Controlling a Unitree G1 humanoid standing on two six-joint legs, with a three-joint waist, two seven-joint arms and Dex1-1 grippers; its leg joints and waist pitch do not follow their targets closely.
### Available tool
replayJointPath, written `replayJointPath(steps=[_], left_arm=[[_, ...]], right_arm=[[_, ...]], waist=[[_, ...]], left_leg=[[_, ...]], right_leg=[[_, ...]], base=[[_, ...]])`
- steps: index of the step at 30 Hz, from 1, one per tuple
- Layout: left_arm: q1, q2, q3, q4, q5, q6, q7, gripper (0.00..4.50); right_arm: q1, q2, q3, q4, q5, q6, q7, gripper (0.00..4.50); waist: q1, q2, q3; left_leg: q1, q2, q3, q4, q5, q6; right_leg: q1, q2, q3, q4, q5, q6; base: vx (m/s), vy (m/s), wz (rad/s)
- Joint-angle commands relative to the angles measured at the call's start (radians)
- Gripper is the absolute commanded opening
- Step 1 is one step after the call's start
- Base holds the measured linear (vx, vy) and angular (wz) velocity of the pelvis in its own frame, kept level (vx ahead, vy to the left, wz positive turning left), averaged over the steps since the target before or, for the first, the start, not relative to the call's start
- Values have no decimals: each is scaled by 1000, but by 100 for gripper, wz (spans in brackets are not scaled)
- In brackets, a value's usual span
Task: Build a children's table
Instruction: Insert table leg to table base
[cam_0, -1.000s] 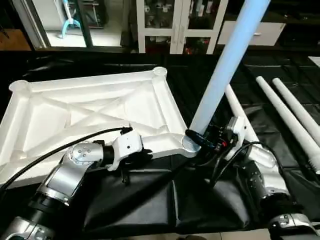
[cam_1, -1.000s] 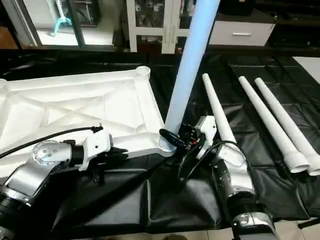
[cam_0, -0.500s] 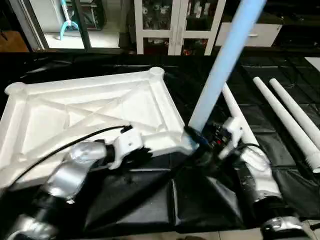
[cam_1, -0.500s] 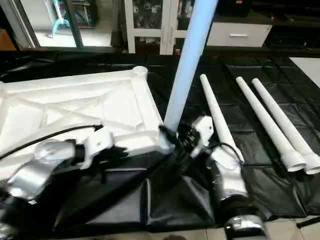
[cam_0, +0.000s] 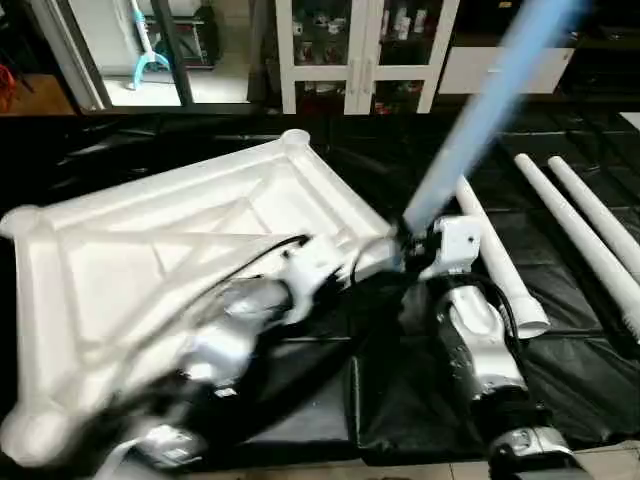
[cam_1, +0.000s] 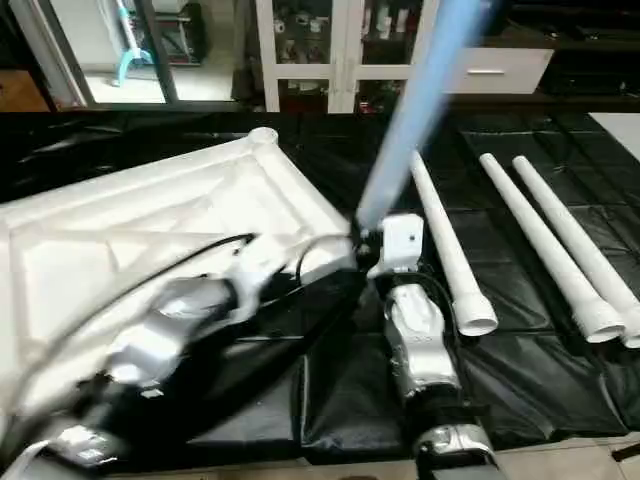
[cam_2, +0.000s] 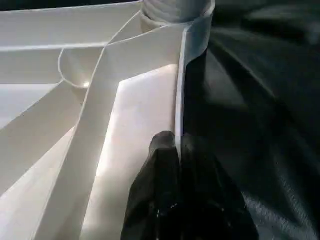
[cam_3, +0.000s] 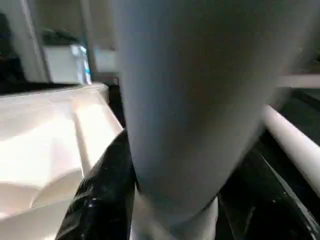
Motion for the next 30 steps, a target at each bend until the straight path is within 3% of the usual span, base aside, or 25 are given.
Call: replayJointPath(steps=[1, 7, 9, 11, 13, 14, 15, 16, 17, 18, 19, 20, 22, 24, 26, 28, 29, 30], left_arm=[[8, -2, 62, 56, -3, 7, 119, 0], [26, 42, 55, 25, -17, -17, 29, 0], [45, 78, 37, -5, -28, -41, -37, 0], [60, 109, 24, -33, -37, -55, -87, 0], [103, 203, -4, -103, -65, -139, -231, 0], [103, 203, -4, -103, -65, -139, -231, 0], [129, 268, -21, -136, -87, -208, -329, 0], [137, 295, -29, -145, -96, -227, -368, 0], [143, 328, -36, -146, -94, -250, -402, 0], [146, 350, -41, -145, -92, -265, -423, 0], [148, 365, -44, -143, -91, -278, -438, 0], [151, 388, -46, -143, -96, -293, -469, 0], [149, 418, -41, -130, -108, -324, -515, 0], [142, 439, -42, -111, -114, -346, -540, 0], [136, 450, -43, -93, -115, -371, -556, 0], [132, 455, -42, -88, -121, -378, -566, 0], [130, 459, -42, -87, -127, -379, -570, 0], [129, 462, -41, -86, -131, -379, -573, 0]], right_arm=[[102, 18, 20, 145, -24, 162, -19, 188], [91, 41, -14, 136, 37, 189, 41, 188], [79, 29, -16, 126, 57, 196, 101, 188], [69, 11, -10, 109, 69, 190, 160, 188], [35, -52, 0, 57, 122, 237, 341, 188], [35, -52, 0, 57, 122, 237, 341, 188], [13, -104, 18, 32, 143, 285, 480, 188], [3, -129, 29, 26, 143, 304, 541, 188], [-8, -169, 46, 18, 142, 325, 624, 188], [-15, -195, 58, 15, 142, 339, 679, 188], [-20, -216, 68, 13, 143, 350, 722, 188], [-27, -254, 87, 11, 140, 358, 800, 188], [-37, -338, 145, 21, 115, 349, 981, 188], [-38, -407, 212, 38, 71, 314, 1132, 188], [-40, -445, 254, 56, 39, 291, 1216, 188], [-50, -459, 276, 91, 19, 285, 1266, 188], [-58, -463, 286, 118, 8, 281, 1287, 188], [-64, -465, 292, 135, 0, 278, 1300, 188]], waist=[[-14, -11, -4], [-19, -10, 1], [-24, -11, -3], [-32, -8, -5], [-38, -7, -9], [-43, -7, -11], [-46, 1, -14], [-49, 1, -24], [-49, 1, -24], [-48, 5, -23], [-47, 6, -24], [-45, 6, -30], [-41, -1, -32], [-36, -1, -33], [-25, -4, -29], [-9, -1, -28], [-4, -10, -30], [-1, -12, -29]], left_leg=[[16, 68, -55, -89, -470, -16], [17, 67, -61, -92, -531, -16], [17, 68, -65, -94, -536, -18], [5, 69, -66, -96, -513, -12], [-3, 70, -67, -94, -473, 9], [-9, 71, -68, -95, -453, 13], [-13, 74, -65, -94, -402, 23], [-18, 72, -67, -87, -345, 45], [-18, 72, -67, -87, -345, 45], [-16, 74, -61, -82, -277, 82], [-11, 76, -57, -79, -259, 89], [-11, 77, -53, -71, -168, 108], [-9, 74, -50, -61, -107, 143], [-2, 77, -44, -55, -62, 177], [3, 78, -41, -52, -46, 198], [7, 82, -38, -54, -48, 193], [7, 85, -38, -55, -44, 184], [10, 85, -37, -55, -53, 174]], right_leg=[[-29, -66, 37, -103, -446, -92], [-37, -67, 38, -111, -533, -68], [-36, -69, 37, -112, -533, -68], [-28, -72, 38, -105, -493, -82], [-15, -71, 36, -98, -404, -119], [-8, -73, 35, -94, -374, -132], [-7, -73, 31, -88, -307, -160], [11, -75, 28, -81, -239, -187], [11, -75, 28, -81, -239, -187], [9, -68, 21, -74, -133, -226], [8, -69, 21, -72, -102, -240], [19, -71, 19, -57, 33, -284], [26, -69, 17, -44, 138, -311], [25, -71, 18, -38, 210, -329], [23, -70, 18, -37, 228, -334], [25, -70, 18, -36, 203, -331], [26, -69, 16, -32, 184, -332], [24, -69, 16, -34, 159, -336]], base=[[0, 0, 0], [0, 0, 0], [0, 0, 0], [0, 0, 0], [0, 0, 0], [0, 0, 0], [0, 0, 0], [0, 0, 0], [0, 0, 0], [0, 0, 0], [55, -14, 0], [55, -14, 0], [30, 0, -1], [0, 0, 0], [0, 0, 0], [0, 0, 0], [0, 0, 0], [0, 0, 0]])
